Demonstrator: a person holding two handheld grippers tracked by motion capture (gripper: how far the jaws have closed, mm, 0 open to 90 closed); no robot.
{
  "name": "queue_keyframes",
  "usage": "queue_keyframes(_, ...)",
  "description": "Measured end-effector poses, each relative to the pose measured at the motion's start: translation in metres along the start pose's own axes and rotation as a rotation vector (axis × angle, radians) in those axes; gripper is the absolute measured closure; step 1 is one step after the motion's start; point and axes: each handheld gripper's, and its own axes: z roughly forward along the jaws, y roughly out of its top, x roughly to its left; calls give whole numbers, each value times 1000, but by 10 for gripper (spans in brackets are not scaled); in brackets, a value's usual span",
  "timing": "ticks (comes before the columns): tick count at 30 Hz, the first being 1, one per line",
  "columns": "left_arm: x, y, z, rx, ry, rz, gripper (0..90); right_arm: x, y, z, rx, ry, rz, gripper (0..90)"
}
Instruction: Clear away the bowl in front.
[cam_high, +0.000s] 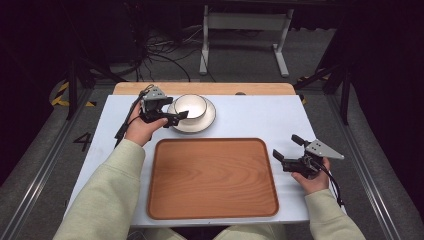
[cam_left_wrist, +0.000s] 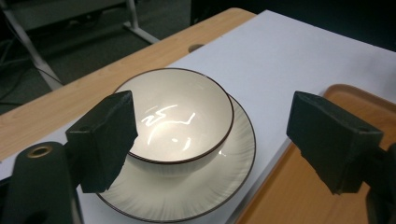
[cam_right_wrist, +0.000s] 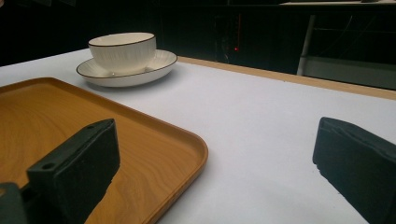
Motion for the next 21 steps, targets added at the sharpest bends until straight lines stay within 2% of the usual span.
queue_keyframes(1,1,1,1,7,-28,2,213,0,0,0,0,-1,0,13)
queue_keyframes(2,2,2,3,10,-42,25,232,0,0,0,0,-1,4,13)
queue_keyframes(5,3,7,7,44,-62,73,241,-1,0,0,0,-6,16,13)
queue_keyframes(6,3,8,8,56,-74,70,238,-1,0,0,0,-6,16,13)
queue_keyframes(12,4,15,13,113,-81,101,223,0,0,0,0,-7,4,13)
queue_keyframes(21,5,22,27,225,-102,180,244,0,0,0,1,-12,-2,14)
